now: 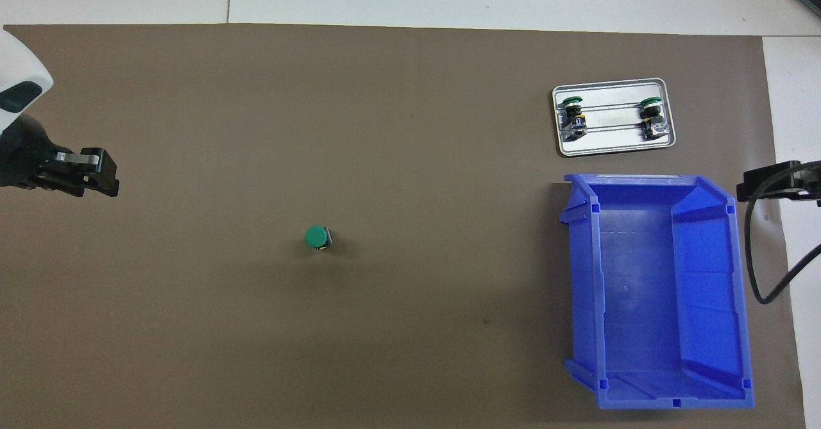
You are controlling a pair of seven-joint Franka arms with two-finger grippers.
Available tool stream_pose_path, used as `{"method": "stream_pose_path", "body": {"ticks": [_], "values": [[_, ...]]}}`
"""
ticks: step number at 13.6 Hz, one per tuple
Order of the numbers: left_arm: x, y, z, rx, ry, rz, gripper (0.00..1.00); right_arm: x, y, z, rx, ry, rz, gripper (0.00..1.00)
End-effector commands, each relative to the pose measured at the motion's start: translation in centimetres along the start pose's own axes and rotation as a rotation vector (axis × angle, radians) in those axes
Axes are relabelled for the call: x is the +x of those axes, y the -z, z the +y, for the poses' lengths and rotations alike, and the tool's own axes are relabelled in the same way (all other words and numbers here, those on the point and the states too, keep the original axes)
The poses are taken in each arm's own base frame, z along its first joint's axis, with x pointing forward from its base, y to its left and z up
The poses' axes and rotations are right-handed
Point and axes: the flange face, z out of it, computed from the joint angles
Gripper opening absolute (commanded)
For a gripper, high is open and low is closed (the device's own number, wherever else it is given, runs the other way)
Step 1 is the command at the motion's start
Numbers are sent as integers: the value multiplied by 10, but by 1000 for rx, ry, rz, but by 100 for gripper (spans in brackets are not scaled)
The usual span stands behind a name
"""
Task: Place and press button with both arms
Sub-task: 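Raise and withdraw the left gripper while the right gripper moves out, then reach the right gripper to the upright button and grasp it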
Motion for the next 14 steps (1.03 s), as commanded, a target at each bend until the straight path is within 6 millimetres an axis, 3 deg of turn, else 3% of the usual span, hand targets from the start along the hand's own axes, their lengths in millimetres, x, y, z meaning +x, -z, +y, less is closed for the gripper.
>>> {"method": "stream_pose_path", "body": {"ticks": [1, 4, 6, 9, 14], "values": [[3, -18, 0, -8, -34, 28, 100, -4, 0, -2, 23, 29, 5, 100], [3, -17, 0, -8, -31, 35, 100, 0, -6, -44, 26, 37, 31, 100], [3, -15, 0, -8, -32, 42, 100, 2, -19, -98, 27, 71, 20, 100], [4, -12, 0, -5, -34, 52, 100, 1, -43, -186, 89, 113, 51, 100], [13, 9, -2, 1, -28, 148, 100, -16, -113, -371, 159, -70, 95, 100]]}}
